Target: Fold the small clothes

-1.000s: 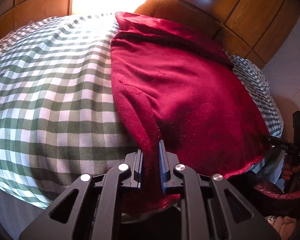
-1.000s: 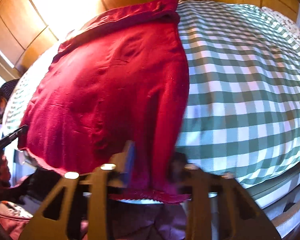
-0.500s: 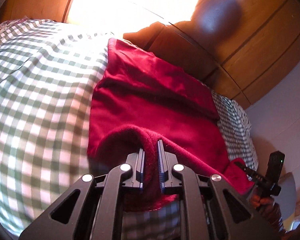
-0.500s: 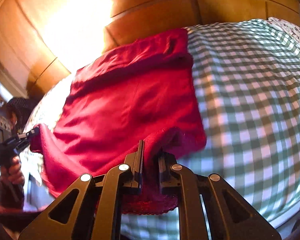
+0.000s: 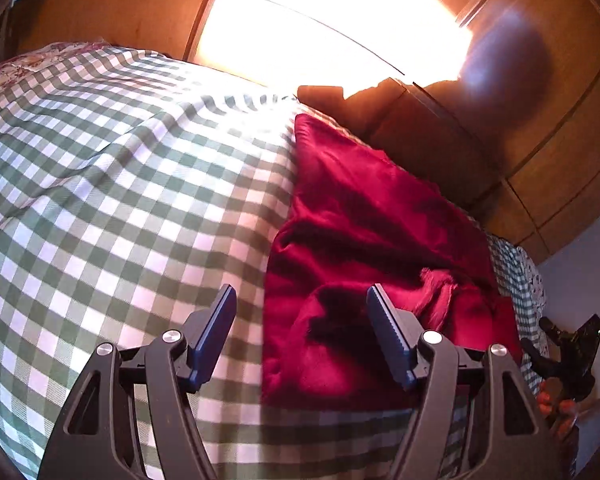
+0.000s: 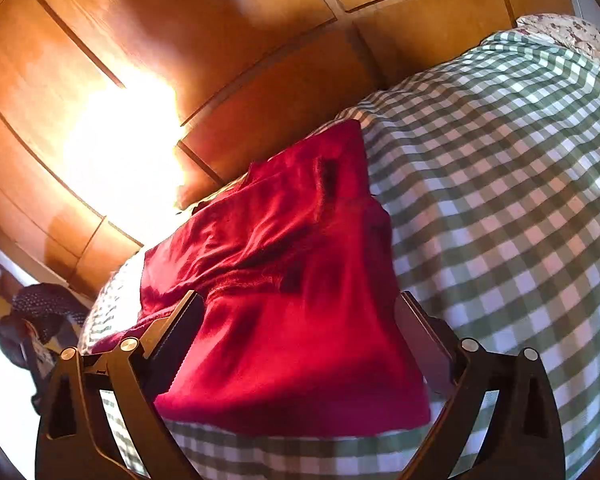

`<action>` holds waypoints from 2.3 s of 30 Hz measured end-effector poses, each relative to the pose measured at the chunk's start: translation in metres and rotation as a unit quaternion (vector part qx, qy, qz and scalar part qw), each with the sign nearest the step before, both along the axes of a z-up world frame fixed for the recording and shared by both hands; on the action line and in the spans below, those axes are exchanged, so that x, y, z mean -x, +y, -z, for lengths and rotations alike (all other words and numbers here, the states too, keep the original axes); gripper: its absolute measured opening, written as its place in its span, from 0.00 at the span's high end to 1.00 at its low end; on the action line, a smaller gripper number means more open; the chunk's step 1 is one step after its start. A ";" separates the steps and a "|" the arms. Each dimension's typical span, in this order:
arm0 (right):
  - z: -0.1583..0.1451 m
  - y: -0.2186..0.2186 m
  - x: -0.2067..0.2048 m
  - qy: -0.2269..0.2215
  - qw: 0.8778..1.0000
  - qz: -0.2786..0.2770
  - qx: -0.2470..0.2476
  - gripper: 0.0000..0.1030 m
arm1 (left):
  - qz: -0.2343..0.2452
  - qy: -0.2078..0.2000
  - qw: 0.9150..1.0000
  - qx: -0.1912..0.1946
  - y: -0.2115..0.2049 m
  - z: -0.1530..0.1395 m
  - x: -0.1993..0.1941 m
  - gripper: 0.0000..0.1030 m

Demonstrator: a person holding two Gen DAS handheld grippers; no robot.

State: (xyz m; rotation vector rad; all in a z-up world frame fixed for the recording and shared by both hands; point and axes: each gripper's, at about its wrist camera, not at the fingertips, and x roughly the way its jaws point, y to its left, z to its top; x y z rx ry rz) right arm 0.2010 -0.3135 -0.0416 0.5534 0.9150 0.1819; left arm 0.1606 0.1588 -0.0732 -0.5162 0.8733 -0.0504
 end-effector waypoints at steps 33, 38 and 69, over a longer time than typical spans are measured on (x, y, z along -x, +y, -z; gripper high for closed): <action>0.031 0.052 0.041 0.021 0.981 -0.111 0.158 0.81 | 0.063 0.024 0.996 -0.055 -0.032 0.031 0.048 0.89; 0.031 0.047 0.074 0.038 0.980 -0.122 0.151 0.81 | 0.077 0.031 0.995 -0.050 -0.034 0.026 0.084 0.89; 0.046 -0.030 0.105 0.057 0.988 0.036 0.141 0.07 | -0.038 0.020 0.988 -0.149 0.002 -0.001 0.118 0.29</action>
